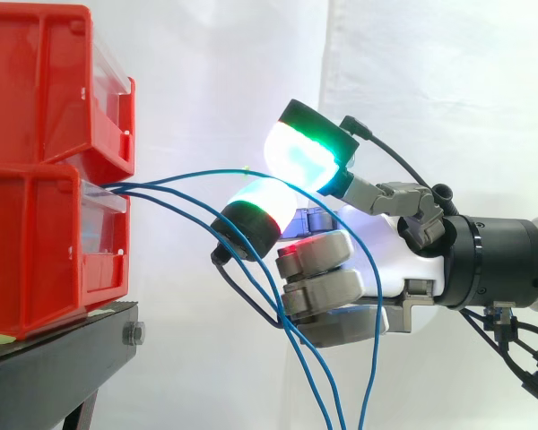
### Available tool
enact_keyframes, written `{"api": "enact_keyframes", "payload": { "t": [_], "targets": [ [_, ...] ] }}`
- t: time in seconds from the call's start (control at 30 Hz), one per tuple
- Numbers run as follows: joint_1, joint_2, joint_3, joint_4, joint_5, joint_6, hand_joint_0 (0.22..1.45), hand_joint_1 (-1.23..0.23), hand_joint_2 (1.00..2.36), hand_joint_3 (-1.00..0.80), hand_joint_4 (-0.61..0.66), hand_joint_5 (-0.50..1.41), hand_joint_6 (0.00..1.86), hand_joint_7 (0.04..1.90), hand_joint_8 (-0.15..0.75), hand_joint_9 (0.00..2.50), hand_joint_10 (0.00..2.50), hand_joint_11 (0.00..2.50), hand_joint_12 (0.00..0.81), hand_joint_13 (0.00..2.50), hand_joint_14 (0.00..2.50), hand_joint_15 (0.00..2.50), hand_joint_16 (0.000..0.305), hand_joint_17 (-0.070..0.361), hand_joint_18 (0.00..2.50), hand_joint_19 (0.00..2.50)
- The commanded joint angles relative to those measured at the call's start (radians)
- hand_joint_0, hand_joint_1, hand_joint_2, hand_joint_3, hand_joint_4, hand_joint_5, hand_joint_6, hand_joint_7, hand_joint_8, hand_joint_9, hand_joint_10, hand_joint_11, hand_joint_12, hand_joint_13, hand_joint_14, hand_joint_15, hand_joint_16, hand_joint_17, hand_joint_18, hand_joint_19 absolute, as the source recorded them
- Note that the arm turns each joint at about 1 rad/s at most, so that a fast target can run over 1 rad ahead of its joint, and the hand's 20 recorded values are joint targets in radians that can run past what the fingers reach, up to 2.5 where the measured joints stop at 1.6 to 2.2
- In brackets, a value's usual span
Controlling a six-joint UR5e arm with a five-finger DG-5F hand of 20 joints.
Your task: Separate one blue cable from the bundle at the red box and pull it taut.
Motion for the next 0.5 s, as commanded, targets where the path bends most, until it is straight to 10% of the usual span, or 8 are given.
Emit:
{"api": "enact_keyframes", "payload": {
  "t": [0.0, 0.27, 0.47],
  "targets": [
    [0.0, 0.0, 0.0, -0.001, 0.0, 0.0, 0.77, -0.77, 1.0, -0.47, -0.05, -0.19, 0.91, 1.21, 0.336, 1.13, 0.02, 1.25, 0.38, 1.01, 0.03, 1.04, 0.038, 0.086, 1.08, 1.24],
    [0.0, 0.0, 0.0, 0.007, 0.0, -0.001, 0.76, -0.77, 1.0, -0.46, -0.05, -0.19, 0.91, 1.2, 0.364, 1.08, 0.02, 1.02, 0.342, 0.95, 0.01, 0.2, 0.03, 0.067, 0.74, 0.45],
    [0.0, 0.0, 0.0, 0.007, 0.0, -0.003, 0.76, -0.77, 1.0, -0.46, -0.04, -0.19, 0.91, 1.21, 0.352, 1.07, 0.02, 1.07, 0.325, 1.01, 0.02, 0.41, 0.027, 0.061, 0.69, 0.44]
  ]
}}
